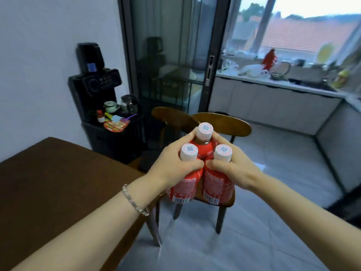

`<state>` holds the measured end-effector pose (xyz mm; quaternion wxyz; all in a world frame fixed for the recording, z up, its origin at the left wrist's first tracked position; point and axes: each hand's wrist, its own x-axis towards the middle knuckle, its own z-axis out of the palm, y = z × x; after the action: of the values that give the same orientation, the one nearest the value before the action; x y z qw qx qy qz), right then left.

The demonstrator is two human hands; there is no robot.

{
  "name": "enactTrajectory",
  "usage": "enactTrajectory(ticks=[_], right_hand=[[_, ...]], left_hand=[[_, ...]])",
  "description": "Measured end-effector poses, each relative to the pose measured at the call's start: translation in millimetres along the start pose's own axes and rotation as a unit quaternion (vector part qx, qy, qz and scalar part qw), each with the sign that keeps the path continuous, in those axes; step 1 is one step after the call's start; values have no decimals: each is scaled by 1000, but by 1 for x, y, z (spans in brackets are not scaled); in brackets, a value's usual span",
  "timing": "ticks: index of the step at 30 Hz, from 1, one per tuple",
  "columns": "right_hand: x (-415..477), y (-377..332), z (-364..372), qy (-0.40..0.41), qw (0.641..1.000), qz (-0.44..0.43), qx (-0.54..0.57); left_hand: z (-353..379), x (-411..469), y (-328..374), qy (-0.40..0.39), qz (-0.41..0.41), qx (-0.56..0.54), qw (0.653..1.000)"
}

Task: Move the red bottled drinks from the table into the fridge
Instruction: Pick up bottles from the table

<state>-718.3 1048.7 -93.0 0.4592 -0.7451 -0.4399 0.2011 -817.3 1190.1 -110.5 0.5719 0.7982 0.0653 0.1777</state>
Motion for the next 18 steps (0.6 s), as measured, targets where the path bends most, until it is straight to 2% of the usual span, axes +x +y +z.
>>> enactTrajectory(ticks=[5, 10, 12, 14, 18], right_hand=[[-72, 44, -113, 108, 993, 53, -23], [-141, 88, -214, 225, 968, 103, -24], [-175, 110, -262, 284, 951, 120, -33], [-188, 119, -281, 312, 939, 141, -36], [-241, 161, -369, 425, 885, 185, -48]], left_hand=[[129, 58, 35, -121, 36, -27, 992], [255, 121, 66, -234, 73, -76, 967], [323, 148, 84, -282, 85, -102, 950], [352, 163, 89, -312, 89, -116, 939], [481, 220, 120, -417, 117, -137, 891]])
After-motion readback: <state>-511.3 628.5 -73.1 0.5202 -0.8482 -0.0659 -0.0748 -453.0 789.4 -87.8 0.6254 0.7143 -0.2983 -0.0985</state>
